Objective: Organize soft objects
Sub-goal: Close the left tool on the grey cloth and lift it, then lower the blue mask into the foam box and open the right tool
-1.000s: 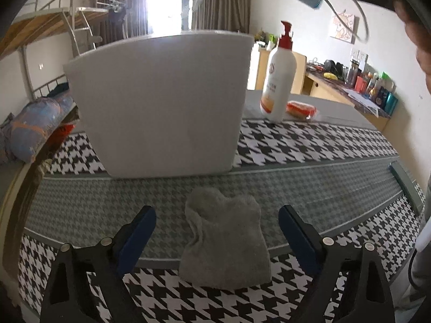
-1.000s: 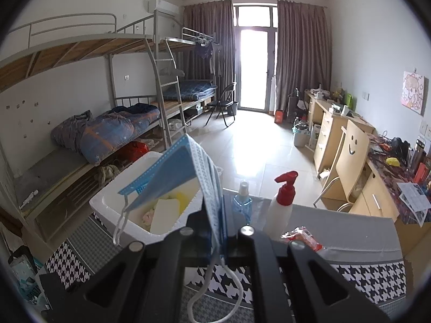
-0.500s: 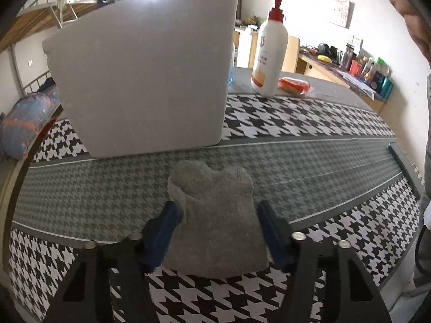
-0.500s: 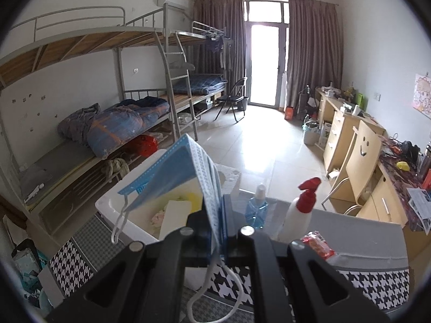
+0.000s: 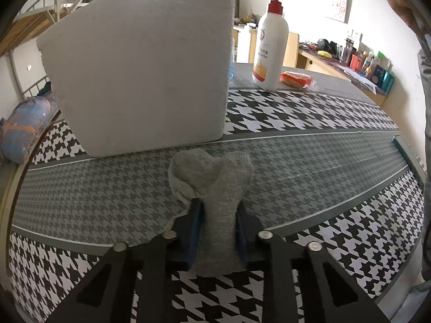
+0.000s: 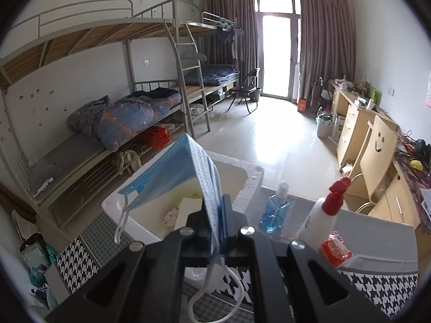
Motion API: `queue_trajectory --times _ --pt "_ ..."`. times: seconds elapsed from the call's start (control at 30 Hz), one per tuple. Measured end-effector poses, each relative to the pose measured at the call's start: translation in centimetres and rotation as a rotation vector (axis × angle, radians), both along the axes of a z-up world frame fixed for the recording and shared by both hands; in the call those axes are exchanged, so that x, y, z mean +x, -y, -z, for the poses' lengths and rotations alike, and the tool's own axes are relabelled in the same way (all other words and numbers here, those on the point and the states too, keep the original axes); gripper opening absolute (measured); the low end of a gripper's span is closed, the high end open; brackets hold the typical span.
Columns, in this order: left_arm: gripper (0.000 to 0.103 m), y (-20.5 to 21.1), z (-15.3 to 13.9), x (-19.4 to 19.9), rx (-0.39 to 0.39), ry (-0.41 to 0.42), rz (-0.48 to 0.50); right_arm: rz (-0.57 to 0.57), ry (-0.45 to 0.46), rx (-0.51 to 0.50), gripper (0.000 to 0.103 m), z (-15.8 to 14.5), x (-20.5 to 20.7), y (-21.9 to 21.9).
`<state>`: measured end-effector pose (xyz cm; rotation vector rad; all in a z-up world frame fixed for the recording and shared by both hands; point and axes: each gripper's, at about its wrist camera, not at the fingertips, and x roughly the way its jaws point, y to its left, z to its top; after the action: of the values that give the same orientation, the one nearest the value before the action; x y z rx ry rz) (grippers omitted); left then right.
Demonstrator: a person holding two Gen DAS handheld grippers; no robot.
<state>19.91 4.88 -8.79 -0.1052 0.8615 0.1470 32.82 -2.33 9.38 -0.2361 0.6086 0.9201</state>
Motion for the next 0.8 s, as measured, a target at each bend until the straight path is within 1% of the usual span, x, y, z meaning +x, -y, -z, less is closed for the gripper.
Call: queue_trajectory --times 0.1,0.33,0.5,0.73,0.8 --pt "0.016 -0.3 -0.1 -0.1 -0.007 0.005 0.006 -0.010 -0.007 -0.005 0.009 0.1 0.2 -0.4" --pt "0.015 -0.3 -1.0 -1.1 -0.022 0.043 0.032 -0.024 -0.024 -0.019 0.009 0.5 0.5 -1.5" --pt "0.015 -1.3 -1.9 -2.0 -0.023 0.071 0.009 -0.026 -0.032 -0.034 0.009 0.7 1.0 -2.1" --pt "0.015 -2.4 -2.9 -2.4 -0.024 0.096 -0.023 -0.024 -0.092 -0.051 0.009 1.6 2.1 -3.1" --pt "0.015 -2.7 -3.3 -2.5 -0.024 0.106 -0.033 -0.024 -0.099 -0.053 0.013 1.6 2.2 -3.1"
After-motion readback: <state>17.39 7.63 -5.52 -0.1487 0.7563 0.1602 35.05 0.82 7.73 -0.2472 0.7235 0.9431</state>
